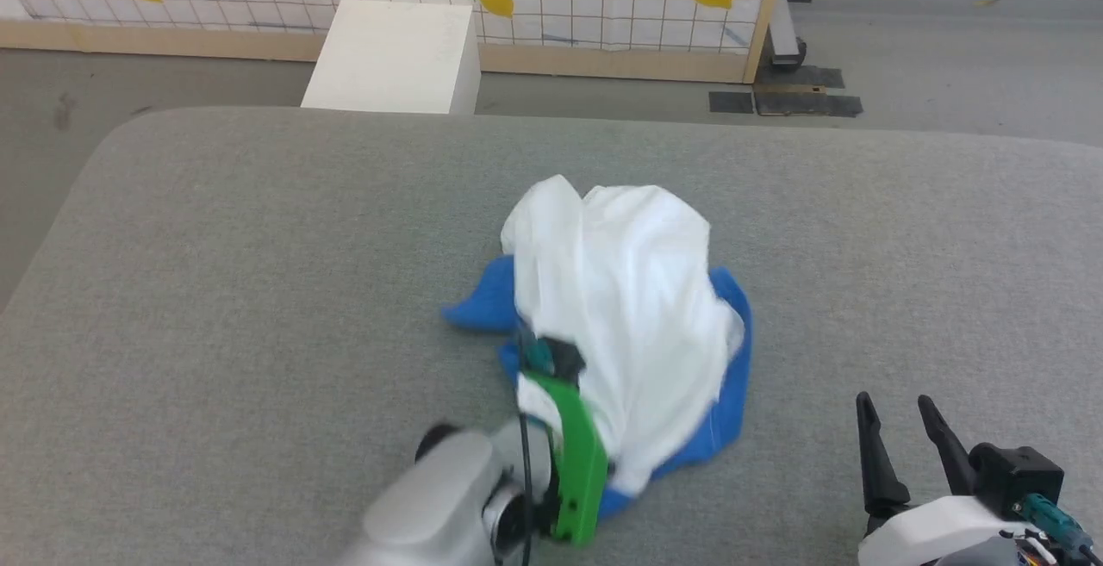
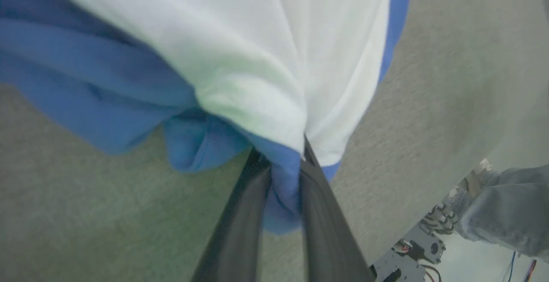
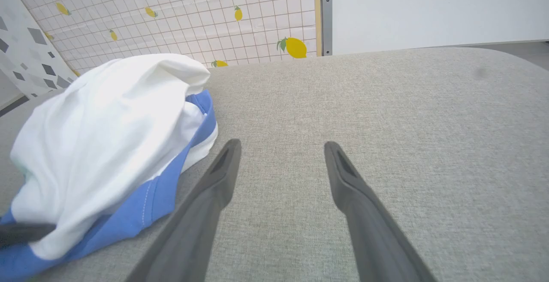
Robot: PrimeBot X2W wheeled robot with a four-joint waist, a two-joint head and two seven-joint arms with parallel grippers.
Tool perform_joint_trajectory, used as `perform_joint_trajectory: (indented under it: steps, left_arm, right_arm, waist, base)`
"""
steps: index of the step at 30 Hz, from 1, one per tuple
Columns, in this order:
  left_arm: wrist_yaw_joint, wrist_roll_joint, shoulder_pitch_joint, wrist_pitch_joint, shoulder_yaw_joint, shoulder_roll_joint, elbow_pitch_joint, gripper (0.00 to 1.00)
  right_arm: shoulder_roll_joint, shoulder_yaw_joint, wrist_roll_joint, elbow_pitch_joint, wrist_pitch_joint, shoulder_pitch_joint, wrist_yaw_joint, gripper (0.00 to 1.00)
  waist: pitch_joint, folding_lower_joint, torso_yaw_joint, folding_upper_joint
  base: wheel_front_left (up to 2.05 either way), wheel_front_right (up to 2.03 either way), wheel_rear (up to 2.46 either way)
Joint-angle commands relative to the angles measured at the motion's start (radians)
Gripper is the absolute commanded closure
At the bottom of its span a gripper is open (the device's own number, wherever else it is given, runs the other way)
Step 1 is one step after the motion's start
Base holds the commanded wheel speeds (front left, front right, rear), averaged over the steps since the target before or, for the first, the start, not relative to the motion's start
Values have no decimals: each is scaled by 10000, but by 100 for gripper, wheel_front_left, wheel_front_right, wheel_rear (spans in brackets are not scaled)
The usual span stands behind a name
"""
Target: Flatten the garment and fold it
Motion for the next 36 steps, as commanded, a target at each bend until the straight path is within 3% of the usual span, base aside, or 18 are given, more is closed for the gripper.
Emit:
perform_joint_trajectory:
  steps: [1, 6, 7, 11, 16, 19, 25, 32, 36]
  left_arm:
    - [106, 22, 193, 357, -168, 4, 238, 100]
    - [361, -632, 284, 569, 270, 3, 281, 100]
    - [392, -839, 238, 443, 508, 3, 137, 0]
    - [495, -1683, -4, -447, 1758, 73, -794, 0]
    - [534, -1938, 55, -2376, 3197, 755, -2242, 0]
    - [732, -1577, 468, -3805, 3797, 1218, -2850, 0]
    - [1812, 435, 1778, -7043, 4240, 2176, -3527, 0]
    - [2428, 2334, 3343, -7560, 5071, 1998, -5117, 0]
    - [2543, 3162, 4170, -7564, 5586, 1509, -5932, 0]
  right_arm:
    - [-1, 1, -50, -47, -4, -171, -11, 0]
    - [-1, 75, -13, -39, -2, -140, -11, 0]
    - [-1, 65, -2, -29, -4, -131, -11, 0]
    - [-1, 47, 60, 49, -19, -30, -11, 0]
    - [-1, 60, 168, 127, -42, -7, -11, 0]
    - [-1, 35, 191, 127, -50, -51, -11, 0]
    - [-1, -100, 152, 58, 57, -166, -11, 0]
    - [-1, -422, 49, -253, 993, -675, -11, 0]
    - [-1, -328, -288, -353, 2614, -1662, -11, 0]
  waist:
    - [-33, 0, 80, -1]
    - [-170, 0, 286, -1]
    - [-197, 0, 323, -1]
    - [-396, 0, 491, -1]
    - [-629, 0, 535, -1]
    - [-700, 0, 513, -1]
    - [-775, 0, 470, -1]
    - [-415, 0, 542, -1]
    - [-25, 0, 503, -1]
  base:
    - [0, 0, 0]
    - [0, 0, 0]
    - [0, 0, 0]
    - [0, 0, 0]
    - [0, 0, 0]
    - [0, 0, 0]
    - [0, 0, 0]
    - [0, 0, 0]
    - [0, 0, 0]
